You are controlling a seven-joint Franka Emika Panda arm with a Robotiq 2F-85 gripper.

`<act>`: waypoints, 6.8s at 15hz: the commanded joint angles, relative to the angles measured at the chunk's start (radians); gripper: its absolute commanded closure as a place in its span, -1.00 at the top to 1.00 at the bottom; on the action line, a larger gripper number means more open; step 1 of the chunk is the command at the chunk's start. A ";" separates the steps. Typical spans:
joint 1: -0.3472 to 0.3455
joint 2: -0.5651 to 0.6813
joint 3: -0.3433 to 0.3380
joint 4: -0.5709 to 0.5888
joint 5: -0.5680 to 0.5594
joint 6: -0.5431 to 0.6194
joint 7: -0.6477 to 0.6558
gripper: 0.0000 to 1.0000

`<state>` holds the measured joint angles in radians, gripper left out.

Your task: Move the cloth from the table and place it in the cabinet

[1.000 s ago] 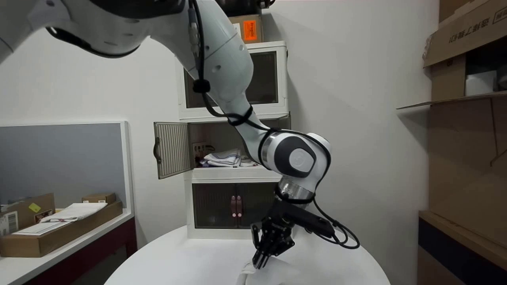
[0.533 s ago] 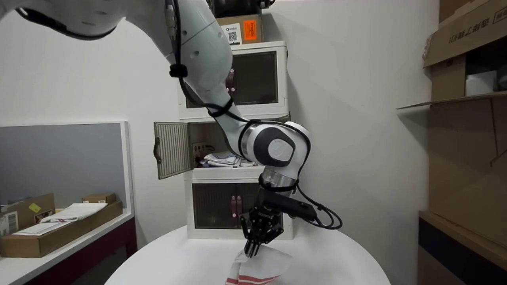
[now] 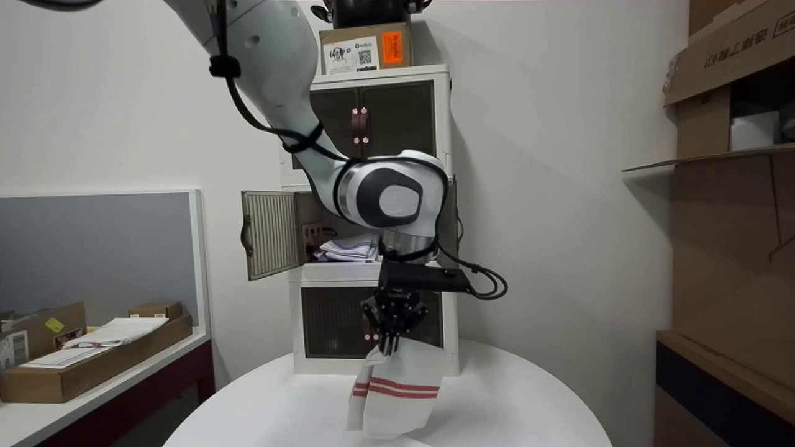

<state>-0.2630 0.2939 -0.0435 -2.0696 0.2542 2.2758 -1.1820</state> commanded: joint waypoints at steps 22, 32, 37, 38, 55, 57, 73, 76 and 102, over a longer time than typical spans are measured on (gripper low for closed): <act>0.049 0.054 0.096 0.059 0.162 0.419 0.061 -0.96; 0.029 0.114 0.286 0.185 0.233 0.805 0.065 -0.96; -0.047 0.176 0.441 0.274 0.294 0.983 0.047 -0.96; -0.064 0.198 0.471 0.295 0.289 1.022 0.053 -0.96; -0.118 0.503 0.638 0.594 0.171 1.209 0.152 -0.96; -0.104 0.525 0.622 0.625 0.213 1.202 0.193 -0.96; -0.057 0.719 0.614 0.953 0.239 0.889 0.429 -0.96; -0.022 0.751 0.574 1.013 0.236 0.857 0.488 -0.96; 0.040 0.777 0.477 1.127 0.198 0.820 0.532 1.00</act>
<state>-0.2302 1.1036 0.4750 -0.8995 0.4445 3.0261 -0.6832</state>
